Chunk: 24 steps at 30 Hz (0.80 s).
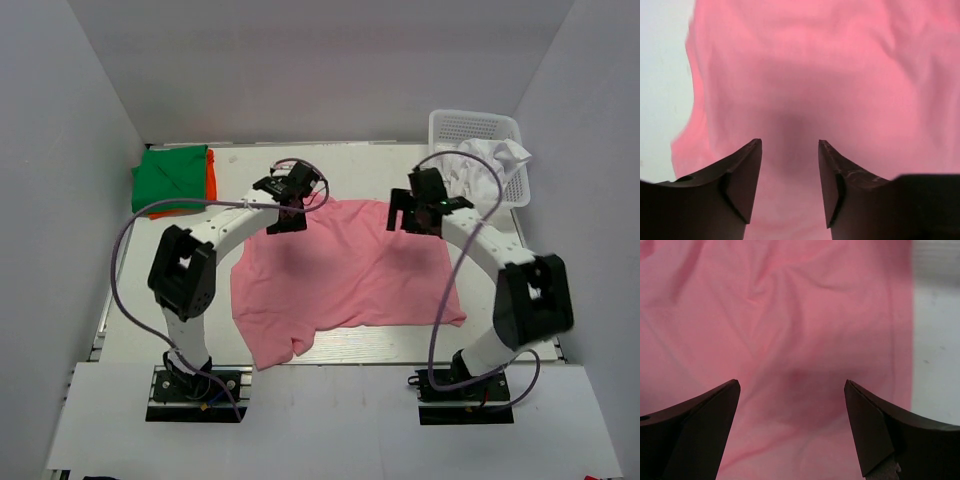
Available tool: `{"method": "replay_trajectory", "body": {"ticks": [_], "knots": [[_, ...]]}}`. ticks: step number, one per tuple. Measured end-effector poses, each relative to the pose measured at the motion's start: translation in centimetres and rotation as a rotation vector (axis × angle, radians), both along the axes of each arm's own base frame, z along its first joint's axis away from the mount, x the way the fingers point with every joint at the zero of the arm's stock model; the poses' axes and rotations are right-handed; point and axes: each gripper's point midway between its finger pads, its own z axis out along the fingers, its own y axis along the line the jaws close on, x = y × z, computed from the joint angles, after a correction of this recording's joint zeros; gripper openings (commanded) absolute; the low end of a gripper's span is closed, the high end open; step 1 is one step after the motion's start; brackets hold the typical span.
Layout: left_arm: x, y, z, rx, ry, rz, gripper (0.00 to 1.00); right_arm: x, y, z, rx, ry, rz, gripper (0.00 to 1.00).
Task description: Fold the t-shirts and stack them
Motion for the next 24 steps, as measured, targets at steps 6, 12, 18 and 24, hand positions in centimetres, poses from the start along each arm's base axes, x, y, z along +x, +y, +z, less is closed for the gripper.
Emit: {"method": "replay_trajectory", "body": {"ticks": [6,12,18,24], "knots": [[7.7,1.9,-2.1,0.032,-0.038,0.063,0.67,6.6,5.3,-2.9,0.023,0.001,0.087,0.90],[11.5,5.4,-6.9,0.045,0.012,0.120,0.64,10.6,7.0,-5.7,0.039,0.025,0.070,0.90],[14.9,6.2,-8.2,-0.031,-0.002,0.130,0.60,12.6,7.1,-8.6,0.002,0.062,0.047,0.90],[18.3,8.1,-8.2,-0.091,-0.015,0.186,0.55,15.1,7.6,-8.6,-0.004,0.043,0.035,0.90]]}}
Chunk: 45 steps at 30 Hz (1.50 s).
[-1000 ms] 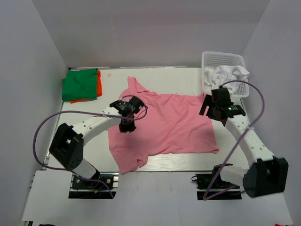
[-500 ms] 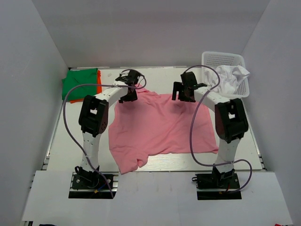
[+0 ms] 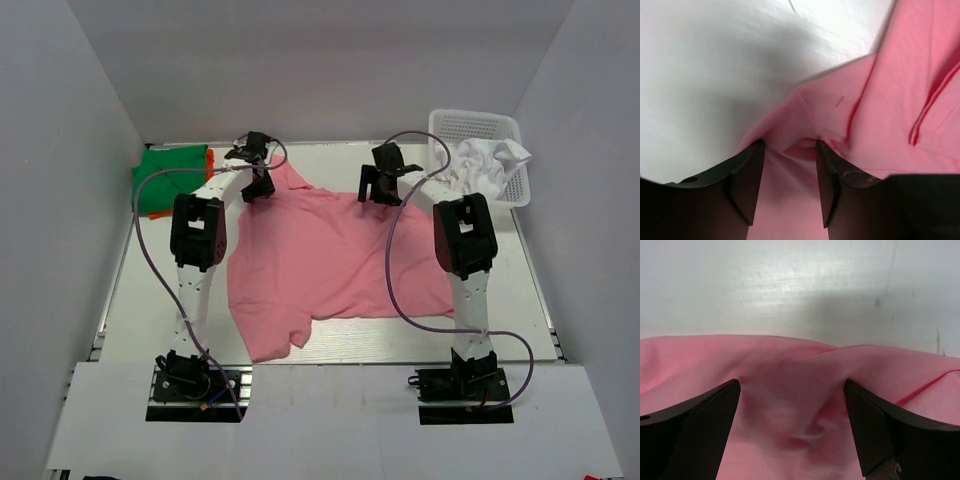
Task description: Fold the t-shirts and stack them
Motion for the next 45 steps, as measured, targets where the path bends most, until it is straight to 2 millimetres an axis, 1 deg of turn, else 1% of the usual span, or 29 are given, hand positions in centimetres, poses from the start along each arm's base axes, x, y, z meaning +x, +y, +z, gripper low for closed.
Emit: {"method": "replay_trajectory", "body": {"ticks": [6,8,10,11,12,15,16,18,19,21,23,24,25,28,30,31,33,35,37,38,39,41,43,45], "knots": [[4.6,4.4,0.2,-0.065,-0.060,0.088,0.55,4.5,1.6,0.4,0.024,-0.064,0.006,0.90],[5.8,5.2,0.3,-0.081,-0.080,0.096,0.55,5.7,2.0,0.5,0.032,-0.086,0.006,0.90],[7.0,5.7,0.4,-0.096,-0.109,0.088,0.59,6.7,2.3,0.4,0.038,-0.110,0.008,0.90],[7.6,5.8,0.6,-0.100,-0.126,0.080,0.61,7.3,2.4,0.5,0.042,-0.126,0.010,0.90],[8.2,5.8,0.7,-0.109,-0.143,0.064,0.66,7.9,2.5,0.5,0.043,-0.145,0.015,0.90],[9.4,5.3,1.1,-0.129,-0.188,0.006,0.72,9.3,2.9,0.8,0.043,-0.191,0.055,0.90],[9.6,5.0,1.2,-0.134,-0.196,-0.013,0.79,9.6,3.1,0.9,0.041,-0.202,0.079,0.90],[10.0,4.7,1.5,-0.141,-0.210,-0.046,0.87,9.9,3.3,1.3,0.027,-0.220,0.126,0.90],[10.0,4.6,1.6,-0.142,-0.213,-0.060,0.99,10.0,3.4,1.5,0.021,-0.228,0.145,0.90],[10.1,4.3,1.9,-0.143,-0.221,-0.088,1.00,10.3,3.8,2.5,0.016,-0.260,0.184,0.90],[9.5,4.2,2.5,-0.136,-0.215,-0.107,1.00,9.6,3.8,3.6,0.009,-0.274,0.211,0.90],[8.9,4.0,3.0,-0.135,-0.205,-0.114,1.00,8.6,3.8,4.4,0.009,-0.271,0.225,0.90],[8.2,3.8,3.6,-0.134,-0.200,-0.119,1.00,7.6,3.8,5.5,0.015,-0.289,0.238,0.90],[4.7,3.6,6.1,-0.154,-0.174,-0.100,1.00,3.5,3.5,9.0,0.057,-0.336,0.249,0.90],[1.6,3.0,8.1,-0.198,-0.157,-0.094,1.00,0.4,3.2,11.1,0.103,-0.376,0.241,0.90],[-0.2,2.7,8.9,-0.225,-0.151,-0.092,1.00,-1.1,3.1,11.8,0.127,-0.387,0.235,0.90],[-4.0,2.2,9.7,-0.265,-0.126,-0.086,1.00,-3.0,2.7,12.4,0.168,-0.410,0.215,0.90],[-8.5,1.7,9.5,-0.294,-0.083,-0.072,1.00,-4.9,2.0,11.4,0.199,-0.393,0.184,0.90],[-12.9,1.1,8.1,-0.316,-0.021,-0.055,1.00,-6.3,1.2,9.9,0.207,-0.363,0.150,0.90],[-15.4,0.8,7.2,-0.332,0.025,-0.043,1.00,-6.9,0.9,9.2,0.208,-0.347,0.136,0.90],[-17.5,0.6,6.3,-0.343,0.062,-0.034,1.00,-7.4,0.5,8.4,0.205,-0.328,0.122,0.90],[-21.8,0.2,4.8,-0.363,0.141,-0.010,1.00,-7.8,0.0,7.5,0.201,-0.307,0.095,0.90],[-25.3,0.3,3.9,-0.376,0.190,0.019,1.00,-7.8,-0.3,7.5,0.201,-0.308,0.077,0.90],[-28.2,0.7,3.7,-0.389,0.212,0.044,1.00,-7.6,-0.2,7.8,0.209,-0.317,0.066,0.90]]}}
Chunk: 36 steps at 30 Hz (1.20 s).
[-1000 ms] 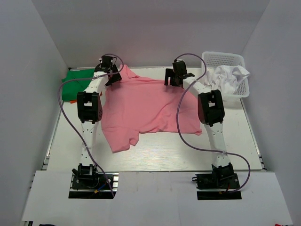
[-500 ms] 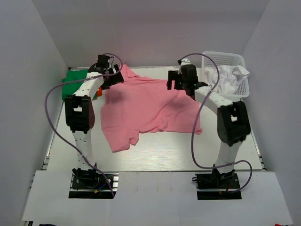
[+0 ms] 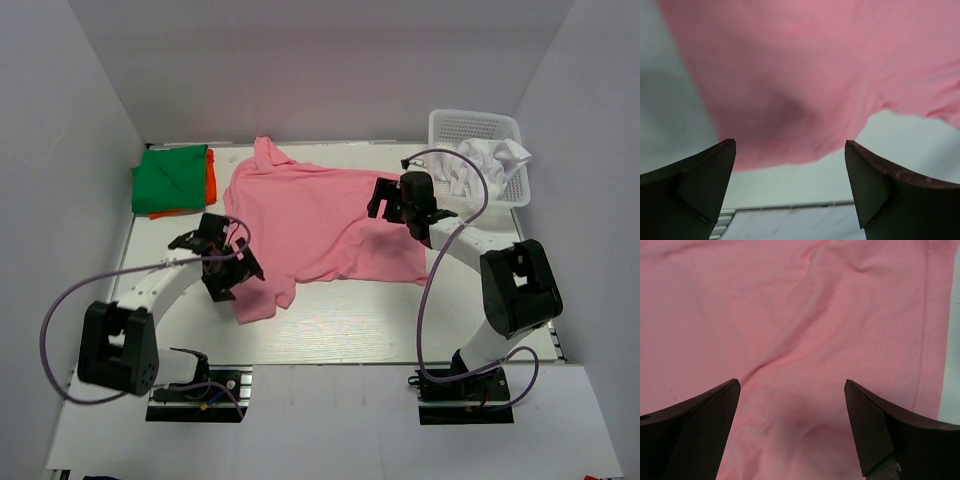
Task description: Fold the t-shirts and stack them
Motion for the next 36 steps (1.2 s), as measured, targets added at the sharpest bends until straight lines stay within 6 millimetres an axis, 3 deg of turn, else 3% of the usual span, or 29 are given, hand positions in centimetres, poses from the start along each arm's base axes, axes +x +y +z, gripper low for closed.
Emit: {"method": "replay_trajectory", "body": {"ticks": [6,9,13,16,19,21,24,27,30,33,36], "knots": [[-6.3,0.4,-1.2,-0.053,0.069,0.043,0.96,0.2,0.1,1.0,0.021,-0.025,-0.008,0.90],[-8.5,0.9,-2.5,-0.032,0.145,0.074,0.91,0.0,-0.1,1.3,0.029,-0.030,-0.017,0.90],[-10.2,1.5,-3.8,-0.007,0.198,0.108,0.76,-0.1,-0.4,1.5,0.033,-0.035,-0.027,0.90],[-10.0,1.5,-4.3,-0.010,0.185,0.125,0.56,-0.1,-0.4,1.5,0.035,-0.033,-0.031,0.90],[-8.7,1.0,-4.6,-0.038,0.150,0.121,0.27,-0.2,-0.6,1.3,0.039,-0.025,-0.046,0.90],[-8.0,0.3,-4.8,-0.067,0.144,0.113,0.00,-0.4,-1.1,0.9,0.033,-0.003,-0.075,0.90],[-7.2,-0.5,-4.8,-0.104,0.143,0.094,0.00,-1.8,-2.8,-0.4,0.011,0.044,-0.137,0.90],[-7.0,-0.6,-4.8,-0.098,0.163,0.093,0.00,-4.9,-5.0,-1.4,-0.024,0.109,-0.191,0.90],[-7.1,0.3,-4.6,-0.042,0.172,0.093,0.00,-7.6,-6.9,-0.9,-0.055,0.156,-0.234,0.90],[-7.0,0.9,-3.7,-0.008,0.164,0.077,0.00,-9.6,-8.1,-0.9,-0.089,0.203,-0.264,0.90],[-6.7,1.0,-2.5,-0.004,0.149,0.052,0.00,-11.7,-9.2,-2.6,-0.135,0.275,-0.287,0.87]]}}
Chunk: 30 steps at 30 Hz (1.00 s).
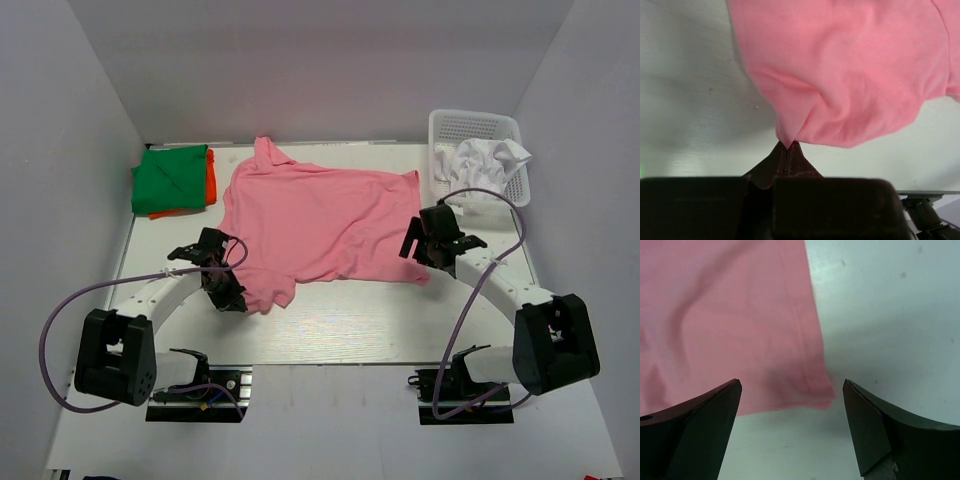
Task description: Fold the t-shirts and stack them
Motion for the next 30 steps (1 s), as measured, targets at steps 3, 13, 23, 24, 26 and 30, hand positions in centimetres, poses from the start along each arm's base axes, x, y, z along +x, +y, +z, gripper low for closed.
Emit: {"method": "replay_trajectory", "body": {"ticks": [3,13,23,24,26,30], "knots": [[-0.2,0.0,0.6,0.000,0.011,-0.025,0.00,-2.1,-0.8,-2.4,-0.024,0.088,-0.012,0.78],[-3.2,0.2,1.8,-0.016,0.101,-0.071,0.00,-4.5,-1.2,-6.2,-0.018,0.225,-0.037,0.33],[-3.8,0.4,2.4,-0.010,0.116,-0.089,0.00,-3.2,-1.1,-6.3,0.000,0.175,-0.058,0.00],[-3.8,0.4,2.4,-0.010,0.117,-0.090,0.00,-3.2,-1.2,-6.3,-0.001,0.174,-0.056,0.00],[-3.8,0.4,2.5,-0.015,0.113,-0.094,0.00,-3.4,-1.2,-6.2,-0.005,0.174,-0.049,0.00],[-3.9,0.5,3.1,-0.013,0.087,-0.096,0.00,-5.3,-1.9,-5.5,-0.028,0.208,-0.026,0.00]]}}
